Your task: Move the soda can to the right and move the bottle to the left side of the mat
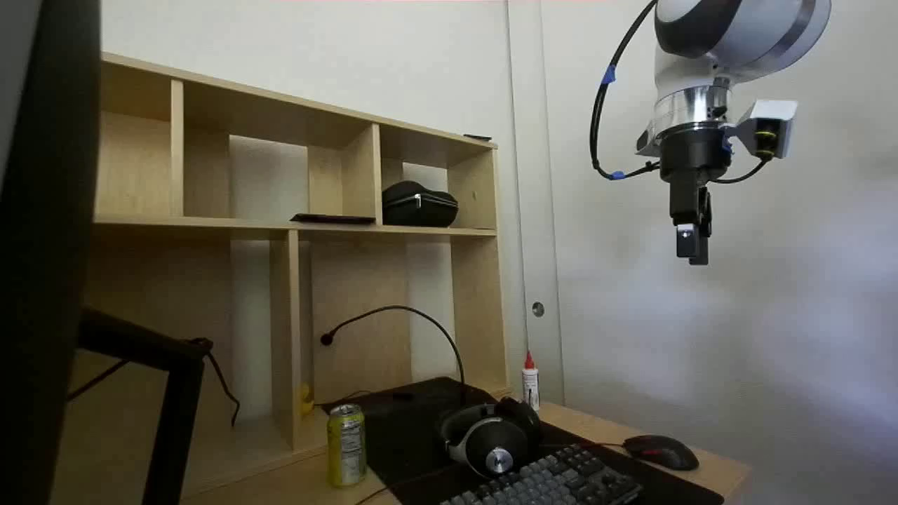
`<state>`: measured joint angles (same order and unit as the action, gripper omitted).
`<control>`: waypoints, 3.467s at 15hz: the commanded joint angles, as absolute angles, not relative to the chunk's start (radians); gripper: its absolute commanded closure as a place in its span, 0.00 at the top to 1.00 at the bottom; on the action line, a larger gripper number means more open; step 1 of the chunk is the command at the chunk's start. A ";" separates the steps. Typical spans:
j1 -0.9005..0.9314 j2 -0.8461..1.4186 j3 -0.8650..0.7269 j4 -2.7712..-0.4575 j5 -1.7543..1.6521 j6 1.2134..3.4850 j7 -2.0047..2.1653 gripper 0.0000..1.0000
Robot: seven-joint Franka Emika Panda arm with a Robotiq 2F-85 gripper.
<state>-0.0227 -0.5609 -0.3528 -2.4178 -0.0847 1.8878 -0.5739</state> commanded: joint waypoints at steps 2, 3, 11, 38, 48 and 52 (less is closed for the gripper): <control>-0.047 -0.556 -0.332 -2.416 -0.072 1.887 -0.585 1.00; -0.037 -0.530 -0.303 -2.423 -0.085 1.889 -0.561 1.00; 0.188 -0.374 -0.036 -2.315 0.020 2.128 -0.475 1.00; 0.162 0.299 0.052 -1.872 -0.082 2.460 -0.001 1.00; 0.156 0.434 0.051 -1.773 -0.086 2.426 0.066 1.00; 0.173 0.591 0.039 -1.593 -0.085 2.438 0.126 1.00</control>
<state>0.1701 0.4546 0.0397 -1.7632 -0.0892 2.4444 0.0947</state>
